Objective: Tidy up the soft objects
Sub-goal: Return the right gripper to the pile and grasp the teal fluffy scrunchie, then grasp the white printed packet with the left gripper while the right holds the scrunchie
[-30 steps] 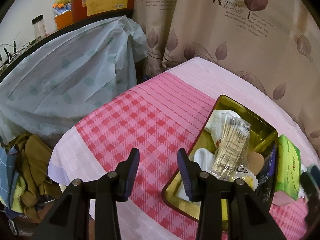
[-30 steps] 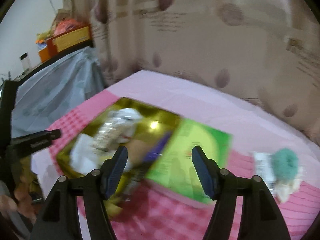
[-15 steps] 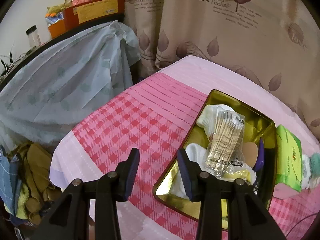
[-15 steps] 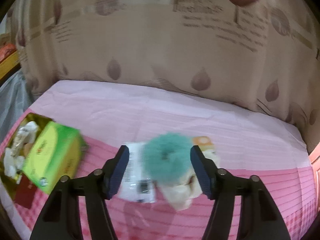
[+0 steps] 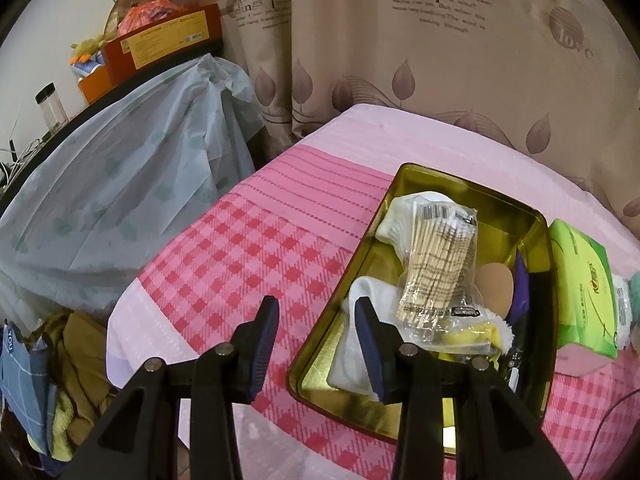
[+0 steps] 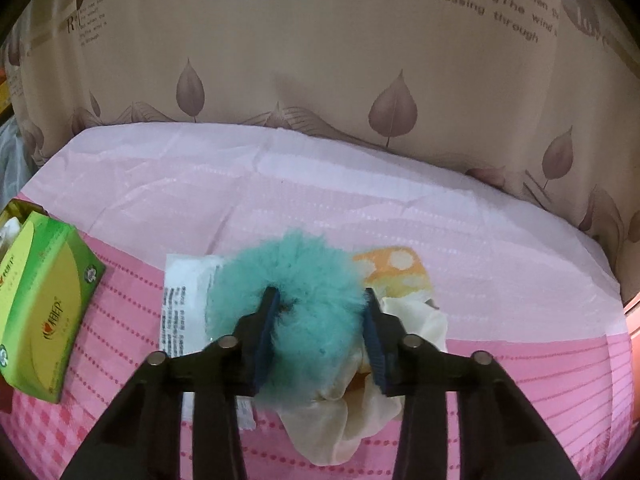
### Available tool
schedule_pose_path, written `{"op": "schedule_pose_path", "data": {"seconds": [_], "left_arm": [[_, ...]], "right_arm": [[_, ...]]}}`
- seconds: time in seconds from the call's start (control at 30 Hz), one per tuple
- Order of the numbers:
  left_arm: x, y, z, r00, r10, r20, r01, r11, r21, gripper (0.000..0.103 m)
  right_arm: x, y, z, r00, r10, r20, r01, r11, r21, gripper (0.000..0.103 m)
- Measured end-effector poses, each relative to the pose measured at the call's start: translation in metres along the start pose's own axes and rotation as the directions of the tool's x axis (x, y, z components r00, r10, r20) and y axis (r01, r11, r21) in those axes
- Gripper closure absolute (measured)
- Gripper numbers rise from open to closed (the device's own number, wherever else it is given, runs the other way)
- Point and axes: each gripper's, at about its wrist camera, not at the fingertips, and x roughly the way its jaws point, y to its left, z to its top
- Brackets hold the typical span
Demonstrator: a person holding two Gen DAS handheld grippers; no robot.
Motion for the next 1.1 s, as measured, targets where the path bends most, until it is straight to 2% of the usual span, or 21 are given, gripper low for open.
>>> {"op": "schedule_pose_path", "data": {"seconds": [0.03,0.13,0.4,0.57,0.73,0.8,0.87,0.93,1.07,1.1], "left_arm": [[0.000,-0.001,0.000,1.000,0.000,0.000,0.000,1.000,0.003,0.063],[-0.001,-0.002,0.000,1.000,0.002,0.005,-0.002,1.000,0.009,0.063],[-0.004,-0.009,-0.003,1.000,0.009,0.023,-0.009,0.999,0.033,0.063],[-0.011,-0.021,-0.006,0.999,0.003,0.040,-0.006,0.997,0.071,0.063],[-0.026,-0.041,-0.009,0.998,-0.033,0.059,0.026,0.992,0.120,0.063],[-0.036,-0.055,-0.011,0.996,-0.063,0.061,0.053,0.986,0.159,0.063],[-0.046,-0.069,-0.012,0.993,-0.094,0.065,0.080,0.978,0.191,0.054],[-0.057,-0.089,-0.013,0.988,-0.144,0.056,0.128,0.965,0.227,0.050],[-0.081,-0.139,-0.016,0.965,-0.260,0.035,0.238,0.925,0.295,0.048],[-0.087,-0.158,-0.017,0.956,-0.291,0.022,0.268,0.906,0.329,0.048]], "right_arm": [[-0.001,0.000,-0.001,1.000,0.001,0.002,-0.001,1.000,-0.001,0.083],[-0.012,-0.004,-0.005,0.999,0.015,0.036,-0.016,1.000,0.025,0.085],[-0.062,-0.025,-0.024,0.991,0.034,0.127,-0.045,0.995,0.087,0.086],[-0.075,-0.053,-0.047,0.992,-0.002,0.127,-0.013,0.993,0.116,0.086],[-0.065,-0.091,-0.076,0.996,-0.059,0.063,0.048,0.985,0.165,0.086],[-0.061,-0.103,-0.086,0.996,-0.080,0.043,0.071,0.983,0.172,0.086],[-0.059,-0.115,-0.096,0.995,-0.101,0.021,0.096,0.978,0.183,0.086],[-0.058,-0.126,-0.104,0.995,-0.098,0.000,0.096,0.975,0.202,0.086],[-0.054,-0.138,-0.117,0.996,-0.087,-0.023,0.090,0.971,0.220,0.086],[-0.053,-0.141,-0.119,0.996,-0.080,-0.027,0.084,0.971,0.225,0.086]]}}
